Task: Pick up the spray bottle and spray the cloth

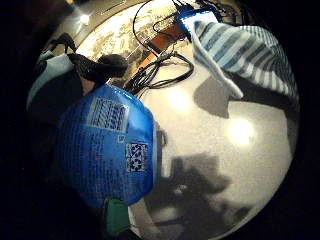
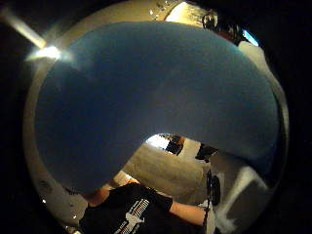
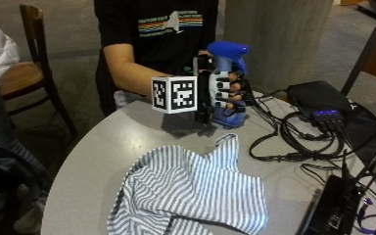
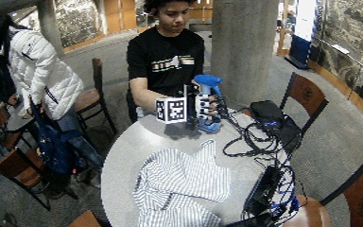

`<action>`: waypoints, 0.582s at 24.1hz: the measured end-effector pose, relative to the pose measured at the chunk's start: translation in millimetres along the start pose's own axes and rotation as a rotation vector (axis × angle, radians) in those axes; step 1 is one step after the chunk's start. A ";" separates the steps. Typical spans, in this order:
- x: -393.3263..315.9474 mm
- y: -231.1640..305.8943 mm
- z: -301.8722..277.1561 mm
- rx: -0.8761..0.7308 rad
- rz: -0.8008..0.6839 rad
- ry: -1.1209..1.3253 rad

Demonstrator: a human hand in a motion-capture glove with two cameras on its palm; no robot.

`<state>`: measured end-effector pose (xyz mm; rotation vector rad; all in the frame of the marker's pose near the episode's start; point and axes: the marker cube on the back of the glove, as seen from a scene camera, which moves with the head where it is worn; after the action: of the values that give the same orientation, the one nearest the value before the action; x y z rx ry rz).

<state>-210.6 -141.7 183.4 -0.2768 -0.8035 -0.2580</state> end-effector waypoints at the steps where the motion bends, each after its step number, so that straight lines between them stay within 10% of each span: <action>1: 2.6 0.3 1.4 -0.003 0.005 -0.002; 14: 12.9 30.4 -24.5 -0.113 0.094 0.076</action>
<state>-175.5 -123.2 172.2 -0.4072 -0.6996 -0.2246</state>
